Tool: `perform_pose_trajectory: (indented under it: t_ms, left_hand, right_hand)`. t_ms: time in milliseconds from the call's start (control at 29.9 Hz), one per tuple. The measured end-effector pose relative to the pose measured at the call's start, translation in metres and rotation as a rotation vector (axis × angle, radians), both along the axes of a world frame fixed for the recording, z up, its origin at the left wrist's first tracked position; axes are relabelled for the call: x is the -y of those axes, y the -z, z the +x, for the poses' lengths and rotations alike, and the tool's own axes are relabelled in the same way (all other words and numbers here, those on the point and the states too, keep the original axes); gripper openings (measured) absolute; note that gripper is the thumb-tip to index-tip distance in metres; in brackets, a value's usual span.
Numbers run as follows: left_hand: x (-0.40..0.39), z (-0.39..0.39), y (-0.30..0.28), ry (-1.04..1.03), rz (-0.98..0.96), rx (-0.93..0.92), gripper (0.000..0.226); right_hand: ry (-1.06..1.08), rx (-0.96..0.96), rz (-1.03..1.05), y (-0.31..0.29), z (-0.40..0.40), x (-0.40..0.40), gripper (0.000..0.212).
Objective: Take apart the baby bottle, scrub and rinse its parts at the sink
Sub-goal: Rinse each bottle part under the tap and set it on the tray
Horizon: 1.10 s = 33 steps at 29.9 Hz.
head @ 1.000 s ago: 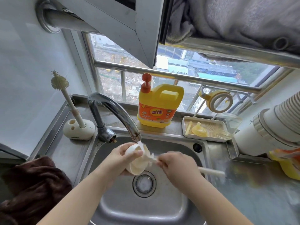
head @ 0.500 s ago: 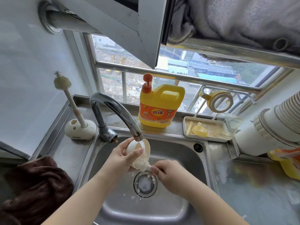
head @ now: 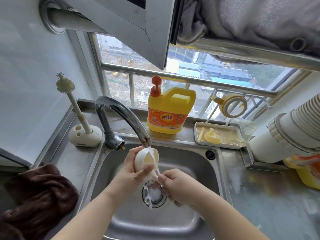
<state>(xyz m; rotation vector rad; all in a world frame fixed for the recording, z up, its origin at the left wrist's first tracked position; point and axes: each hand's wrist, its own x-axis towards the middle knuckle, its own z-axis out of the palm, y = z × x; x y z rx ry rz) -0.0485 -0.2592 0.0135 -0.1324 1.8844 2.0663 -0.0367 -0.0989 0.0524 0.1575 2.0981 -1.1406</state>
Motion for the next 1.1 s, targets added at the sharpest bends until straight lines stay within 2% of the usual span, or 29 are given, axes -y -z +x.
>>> perform_pose_trajectory:
  t_ms: [67,134,200,301,401,501,568,635,702,802,869,936,1002,1069,1103]
  left_hand:
    - [0.002,0.000,0.005,0.050,-0.152,-0.055,0.076]
    - [0.004,-0.001,0.006,0.079,-0.208,-0.070,0.081]
    - [0.003,-0.002,0.002,0.079,-0.126,-0.013,0.084]
    - [0.000,-0.006,-0.008,-0.001,0.114,0.167,0.062]
    - [0.003,-0.013,-0.012,-0.010,0.099,0.247,0.046]
    - [0.004,-0.011,-0.008,0.022,0.081,0.286,0.054]
    - [0.000,-0.007,-0.009,0.059,0.047,0.281,0.061]
    - [-0.004,-0.005,-0.009,0.057,0.046,0.248,0.052]
    - [-0.005,-0.006,-0.010,0.019,0.084,0.217,0.047]
    - [-0.005,-0.003,-0.008,-0.044,0.133,0.217,0.045]
    - [-0.005,-0.003,-0.005,-0.101,0.172,0.211,0.044]
    - [-0.004,-0.003,-0.004,-0.096,0.167,0.182,0.053]
    - [-0.002,-0.003,-0.005,-0.074,0.130,0.171,0.058]
    - [0.000,-0.002,-0.005,-0.070,0.094,0.204,0.055]
    - [0.000,-0.002,-0.004,-0.060,0.068,0.228,0.053]
  right_hand:
    - [0.105,0.037,-0.088,0.004,0.003,0.004,0.037]
    - [0.105,0.014,-0.084,0.008,0.006,0.003,0.036]
    - [0.064,-0.033,-0.037,0.006,0.006,-0.001,0.034]
    - [-0.037,-0.118,0.066,0.004,0.004,-0.005,0.029]
    - [-0.158,-0.216,0.171,-0.003,0.004,-0.009,0.025]
    - [-0.309,-0.444,0.476,-0.016,0.000,-0.014,0.025]
    - [-0.365,-0.779,0.775,-0.015,-0.008,-0.015,0.007]
    - [-0.334,-0.919,0.885,-0.014,-0.009,-0.013,0.015]
    - [-0.312,-0.823,0.798,-0.008,-0.006,-0.007,0.008]
    - [-0.268,-0.396,0.456,0.001,0.001,-0.005,0.024]
    - [-0.162,-0.233,0.245,0.003,0.001,-0.001,0.029]
    - [-0.102,-0.126,0.138,0.001,0.003,0.001,0.031]
    - [-0.157,-0.202,0.188,0.003,0.003,-0.003,0.030]
    - [-0.274,-0.422,0.447,0.002,0.001,-0.007,0.025]
    - [-0.302,-0.600,0.613,0.002,-0.001,-0.010,0.019]
